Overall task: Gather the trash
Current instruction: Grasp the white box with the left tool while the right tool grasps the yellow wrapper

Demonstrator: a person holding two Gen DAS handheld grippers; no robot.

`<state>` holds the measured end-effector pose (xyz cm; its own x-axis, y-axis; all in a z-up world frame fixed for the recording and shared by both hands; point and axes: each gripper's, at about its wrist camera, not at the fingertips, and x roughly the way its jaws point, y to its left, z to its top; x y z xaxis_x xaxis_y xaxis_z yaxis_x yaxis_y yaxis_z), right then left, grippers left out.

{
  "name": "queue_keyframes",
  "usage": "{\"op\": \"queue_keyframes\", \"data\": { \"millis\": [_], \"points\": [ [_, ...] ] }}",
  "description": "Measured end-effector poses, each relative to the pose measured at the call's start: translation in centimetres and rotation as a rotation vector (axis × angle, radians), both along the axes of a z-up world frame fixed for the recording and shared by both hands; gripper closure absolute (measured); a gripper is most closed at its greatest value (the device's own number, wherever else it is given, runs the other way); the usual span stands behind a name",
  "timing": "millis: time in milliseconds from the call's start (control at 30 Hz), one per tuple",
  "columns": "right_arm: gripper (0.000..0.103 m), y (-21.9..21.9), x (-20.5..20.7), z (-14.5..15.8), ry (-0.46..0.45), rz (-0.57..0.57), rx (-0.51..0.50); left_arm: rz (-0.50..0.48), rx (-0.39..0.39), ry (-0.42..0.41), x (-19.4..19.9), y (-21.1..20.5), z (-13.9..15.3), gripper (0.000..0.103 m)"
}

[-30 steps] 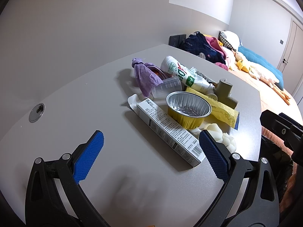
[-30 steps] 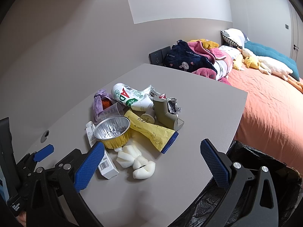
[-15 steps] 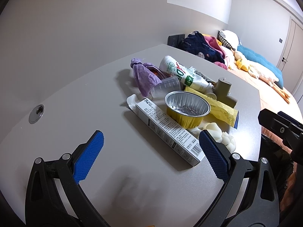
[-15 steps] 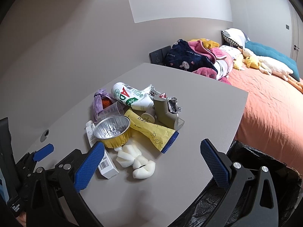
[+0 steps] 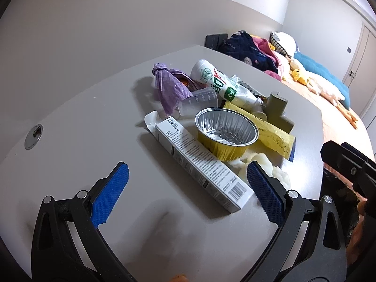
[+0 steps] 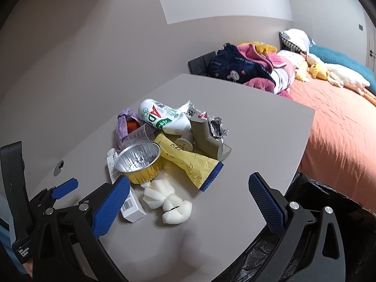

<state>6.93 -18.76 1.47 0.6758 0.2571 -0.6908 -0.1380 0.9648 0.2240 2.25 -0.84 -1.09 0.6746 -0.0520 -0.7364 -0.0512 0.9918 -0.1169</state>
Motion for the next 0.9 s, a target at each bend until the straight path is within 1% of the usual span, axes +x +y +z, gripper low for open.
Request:
{"op": "queue_keyframes", "data": {
  "millis": [33,67,100,200,267,300,433,500,567,667,700,767,867,900],
  "points": [
    [0.002,-0.1,0.3,-0.2,0.004,0.004,0.002,0.002,0.003,-0.012,0.2,-0.1,0.0,0.006],
    [0.002,-0.2,0.5,-0.3,0.006,0.004,-0.001,0.003,0.012,-0.007,0.5,-0.2,-0.2,0.006],
    [0.002,-0.3,0.8,-0.5,0.01,0.003,-0.004,0.003,0.002,-0.001,0.7,-0.2,-0.4,0.006],
    [0.007,-0.7,1.6,-0.9,0.024,0.004,-0.003,0.007,0.015,0.023,1.7,-0.6,-1.1,0.009],
    [0.01,-0.7,2.2,-1.3,0.033,0.012,-0.011,0.008,0.023,0.05,2.3,-0.8,-1.7,0.012],
    [0.01,-0.6,2.4,-1.4,0.036,0.017,-0.017,0.01,0.022,0.062,2.6,-0.9,-1.9,0.015],
    [0.016,0.0,3.2,-2.0,0.049,0.044,-0.042,0.025,0.0,0.147,3.5,-0.4,-3.1,0.019],
    [0.019,0.5,3.5,-2.4,0.057,0.063,-0.057,0.031,0.015,0.172,3.8,-0.2,-3.4,0.02],
    [0.025,1.1,3.9,-2.8,0.068,0.087,-0.071,0.042,0.031,0.197,4.0,0.1,-3.8,0.02],
    [0.031,1.9,4.5,-3.3,0.078,0.117,-0.094,0.065,0.024,0.212,4.2,1.0,-4.0,0.02],
    [0.032,2.1,4.7,-3.4,0.081,0.125,-0.1,0.071,0.02,0.211,4.2,1.3,-4.0,0.021],
    [0.037,2.4,5.3,-3.8,0.091,0.141,-0.116,0.083,-0.005,0.209,4.2,2.1,-4.2,0.021],
    [0.042,3.0,6.2,-4.5,0.106,0.16,-0.14,0.092,-0.01,0.2,4.3,2.8,-4.2,0.022],
    [0.043,3.1,6.5,-4.7,0.11,0.163,-0.146,0.094,-0.008,0.199,4.4,2.9,-4.2,0.023]
  ]
}}
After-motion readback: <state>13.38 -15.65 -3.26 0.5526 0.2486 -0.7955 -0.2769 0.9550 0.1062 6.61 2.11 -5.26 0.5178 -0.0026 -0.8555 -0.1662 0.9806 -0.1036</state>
